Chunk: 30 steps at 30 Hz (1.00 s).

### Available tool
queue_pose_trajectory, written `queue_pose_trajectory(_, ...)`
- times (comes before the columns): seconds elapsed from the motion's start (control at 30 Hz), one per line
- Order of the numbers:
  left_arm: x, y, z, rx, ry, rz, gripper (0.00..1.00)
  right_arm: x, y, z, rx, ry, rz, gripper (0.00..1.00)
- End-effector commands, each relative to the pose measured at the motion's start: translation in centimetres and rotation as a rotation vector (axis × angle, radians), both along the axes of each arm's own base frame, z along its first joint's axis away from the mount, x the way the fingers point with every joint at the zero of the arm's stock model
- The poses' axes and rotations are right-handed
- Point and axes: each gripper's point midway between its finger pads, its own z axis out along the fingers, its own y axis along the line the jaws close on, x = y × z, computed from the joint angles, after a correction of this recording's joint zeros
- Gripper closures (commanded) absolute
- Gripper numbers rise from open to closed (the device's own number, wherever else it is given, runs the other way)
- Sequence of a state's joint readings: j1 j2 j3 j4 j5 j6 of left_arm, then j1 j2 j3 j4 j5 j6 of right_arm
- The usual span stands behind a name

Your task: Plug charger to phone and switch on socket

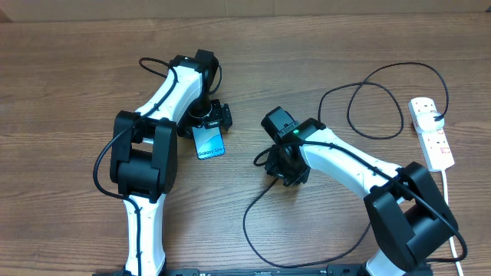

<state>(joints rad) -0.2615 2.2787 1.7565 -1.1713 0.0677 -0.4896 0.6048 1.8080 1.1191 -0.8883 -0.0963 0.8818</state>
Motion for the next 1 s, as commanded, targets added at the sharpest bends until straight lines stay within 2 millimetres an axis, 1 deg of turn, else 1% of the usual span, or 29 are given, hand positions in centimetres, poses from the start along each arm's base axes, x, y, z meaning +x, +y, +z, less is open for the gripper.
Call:
queue_pose_trajectory(0.0, -2.0, 0.5, -2.8, 0.039, 0.089, -0.034, 0.0, -0.6, -0.5, -0.9, -0.03, 0.016, -0.031, 0.68)
queue_pose_trajectory(0.07, -2.0, 0.5, -2.8, 0.039, 0.089, -0.034, 0.0, -0.6, -0.5, -1.1, -0.028, 0.013, -0.034, 0.72)
queue_pose_trajectory(0.1, -1.9, 0.5, -2.8, 0.039, 0.088, -0.034, 0.0, -0.6, -0.5, -1.2, -0.027, 0.012, -0.034, 0.77)
queue_pose_trajectory(0.13, -1.9, 0.5, -2.8, 0.039, 0.088, -0.034, 0.0, -0.6, -0.6, -1.3, -0.027, 0.012, -0.034, 0.8)
queue_pose_trajectory(0.23, -1.9, 0.5, -2.8, 0.039, 0.088, -0.034, 0.0, -0.7, -0.6, -1.5, -0.024, 0.01, -0.034, 0.85)
queue_pose_trajectory(0.3, -1.9, 0.5, -2.8, 0.039, 0.088, -0.034, 0.0, -0.7, -0.6, -1.7, -0.022, 0.012, -0.041, 0.86)
queue_pose_trajectory(0.4, -2.0, 0.5, -2.8, 0.039, 0.089, -0.034, 0.0, -0.7, -0.6, -1.9, -0.019, 0.009, -0.051, 0.96)
queue_pose_trajectory(0.7, -2.0, 0.5, -2.7, 0.04, 0.093, -0.034, 0.0, -0.7, -0.6, -1.9, -0.018, 0.008, -0.046, 0.96)
queue_pose_trajectory(0.77, -2.0, 0.5, -2.7, 0.04, 0.093, -0.034, 0.0, -0.2, -0.8, -1.8, -0.006, 0.0, -0.017, 0.96)
queue_pose_trajectory(0.83, -2.1, 0.5, -2.7, 0.04, 0.094, -0.034, 0.0, 0.4, -1.9, -1.5, -0.011, 0.002, -0.003, 0.96)
queue_pose_trajectory(0.9, -2.1, 0.6, -2.7, 0.041, 0.097, -0.034, 0.0, 1.3, -3.9, -1.1, -0.033, 0.01, -0.002, 0.96)
queue_pose_trajectory(0.93, -2.2, 0.6, -2.7, 0.042, 0.1, -0.034, 0.0, 2.1, -5.4, -0.8, -0.052, 0.008, -0.013, 0.96)
queue_pose_trajectory(0.97, -2.2, 0.6, -2.7, 0.042, 0.1, -0.034, 0.0, 2.5, -6.2, -0.7, -0.059, 0.005, -0.023, 0.96)
